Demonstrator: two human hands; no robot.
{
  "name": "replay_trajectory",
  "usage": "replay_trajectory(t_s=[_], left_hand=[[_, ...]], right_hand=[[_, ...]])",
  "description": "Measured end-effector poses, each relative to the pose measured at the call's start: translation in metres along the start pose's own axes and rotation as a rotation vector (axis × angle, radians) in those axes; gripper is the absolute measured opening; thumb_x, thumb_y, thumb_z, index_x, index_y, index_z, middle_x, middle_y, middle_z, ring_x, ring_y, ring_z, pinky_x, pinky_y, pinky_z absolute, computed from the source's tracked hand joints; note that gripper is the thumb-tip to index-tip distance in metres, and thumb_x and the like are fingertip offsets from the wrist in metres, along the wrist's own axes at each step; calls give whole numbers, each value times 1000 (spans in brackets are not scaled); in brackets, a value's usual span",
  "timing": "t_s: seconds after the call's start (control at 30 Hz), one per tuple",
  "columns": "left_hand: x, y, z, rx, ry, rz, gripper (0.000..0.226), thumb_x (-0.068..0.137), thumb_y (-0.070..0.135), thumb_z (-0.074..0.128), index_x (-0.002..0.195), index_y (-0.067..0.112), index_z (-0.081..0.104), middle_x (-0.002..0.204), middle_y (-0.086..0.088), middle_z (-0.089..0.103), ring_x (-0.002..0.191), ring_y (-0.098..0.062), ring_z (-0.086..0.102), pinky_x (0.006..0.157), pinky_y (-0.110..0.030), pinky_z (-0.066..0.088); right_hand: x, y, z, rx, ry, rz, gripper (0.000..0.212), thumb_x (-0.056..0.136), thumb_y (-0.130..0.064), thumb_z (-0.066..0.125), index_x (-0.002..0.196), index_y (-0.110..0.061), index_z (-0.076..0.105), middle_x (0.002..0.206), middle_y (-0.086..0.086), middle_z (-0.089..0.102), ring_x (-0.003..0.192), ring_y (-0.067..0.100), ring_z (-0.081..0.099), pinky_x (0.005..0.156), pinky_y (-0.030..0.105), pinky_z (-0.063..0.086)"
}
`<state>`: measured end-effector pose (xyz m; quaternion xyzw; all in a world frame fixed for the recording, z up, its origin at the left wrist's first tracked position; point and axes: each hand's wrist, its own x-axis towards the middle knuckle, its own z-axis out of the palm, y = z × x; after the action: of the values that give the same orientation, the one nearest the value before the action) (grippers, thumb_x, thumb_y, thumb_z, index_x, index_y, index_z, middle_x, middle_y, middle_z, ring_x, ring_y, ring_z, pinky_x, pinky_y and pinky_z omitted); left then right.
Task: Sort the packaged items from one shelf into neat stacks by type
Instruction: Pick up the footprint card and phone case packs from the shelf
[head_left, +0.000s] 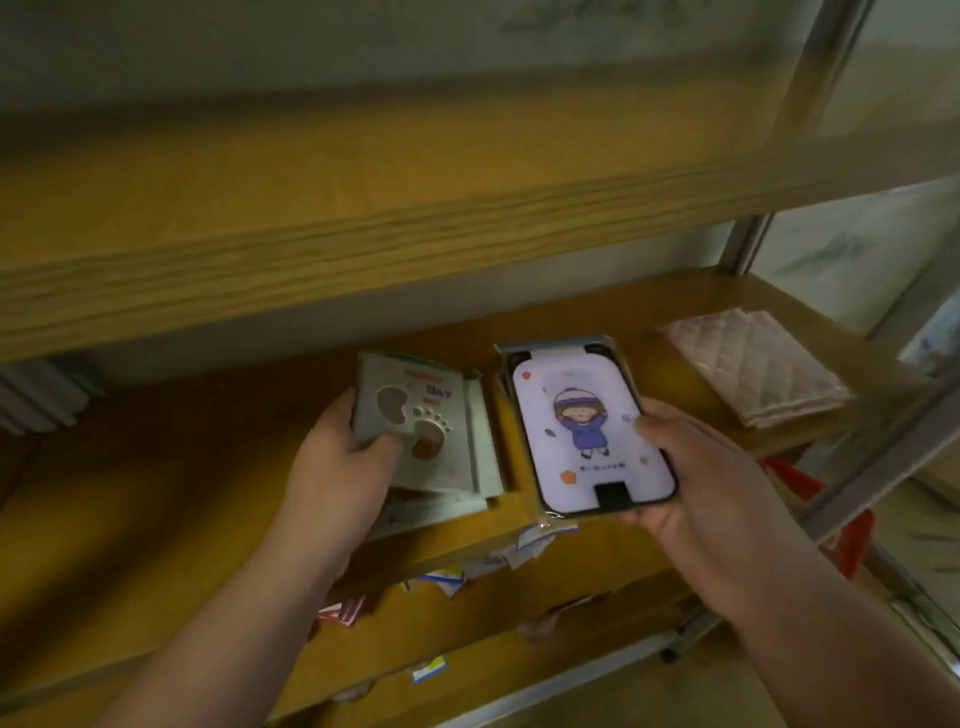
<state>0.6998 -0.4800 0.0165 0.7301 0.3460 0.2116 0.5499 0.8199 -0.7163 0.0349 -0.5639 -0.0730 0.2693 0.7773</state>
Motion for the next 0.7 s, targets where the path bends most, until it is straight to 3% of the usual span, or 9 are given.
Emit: replay_trajectory(t_s=[0.1, 0.17, 0.27, 0.33, 0.43, 0.57, 0.7], left_hand=[[-2, -3, 5, 199, 89, 88, 35, 86, 17, 61, 104, 47, 62, 97, 18, 70, 86, -2, 66, 57, -16, 47], [-3, -4, 7, 338, 134, 92, 33, 87, 18, 61, 110, 41, 62, 103, 9, 64, 88, -8, 63, 58, -19, 44], [-9, -6, 12, 573, 193, 42, 43, 90, 21, 60, 133, 25, 59, 111, -1, 54, 103, -27, 54, 80, -37, 45], [-14, -7, 16, 661, 212, 25, 45, 92, 22, 60, 137, 17, 57, 123, -9, 56, 116, -35, 50, 94, -43, 43], [-25, -5, 20, 676, 230, 53, 51, 90, 22, 63, 141, 20, 53, 139, -8, 52, 126, -33, 46, 102, -47, 40], [-41, 3, 29, 693, 276, 145, 51, 87, 24, 64, 137, 28, 55, 140, 1, 50, 130, -26, 39, 103, -41, 35], [-52, 8, 38, 694, 294, 226, 45, 87, 27, 62, 131, 25, 61, 136, 6, 51, 129, -20, 37, 99, -34, 33]], right_hand=[[15, -6, -16, 1, -120, 54, 33, 100, -18, 46, 128, -11, 62, 115, 19, 73, 107, 37, 69, 101, 67, 42], [23, -10, -24, -38, -156, 66, 33, 100, -20, 46, 128, -15, 63, 114, 17, 74, 108, 37, 68, 85, 55, 50], [35, -14, -33, -83, -186, 66, 33, 99, -21, 48, 129, -19, 61, 109, 13, 76, 92, 28, 73, 53, 32, 51], [39, -15, -39, -84, -190, 75, 32, 99, -20, 49, 129, -20, 61, 106, 12, 77, 84, 23, 75, 46, 27, 49], [45, -15, -49, -91, -184, 67, 31, 99, -20, 51, 128, -25, 61, 105, 9, 77, 80, 20, 75, 46, 26, 50], [63, -17, -62, -93, -109, 54, 30, 98, -21, 57, 127, -26, 61, 107, 7, 77, 81, 19, 72, 47, 26, 48], [80, -20, -66, -332, -103, -24, 32, 97, -28, 59, 129, -31, 60, 100, -7, 78, 82, 15, 73, 50, 25, 48]])
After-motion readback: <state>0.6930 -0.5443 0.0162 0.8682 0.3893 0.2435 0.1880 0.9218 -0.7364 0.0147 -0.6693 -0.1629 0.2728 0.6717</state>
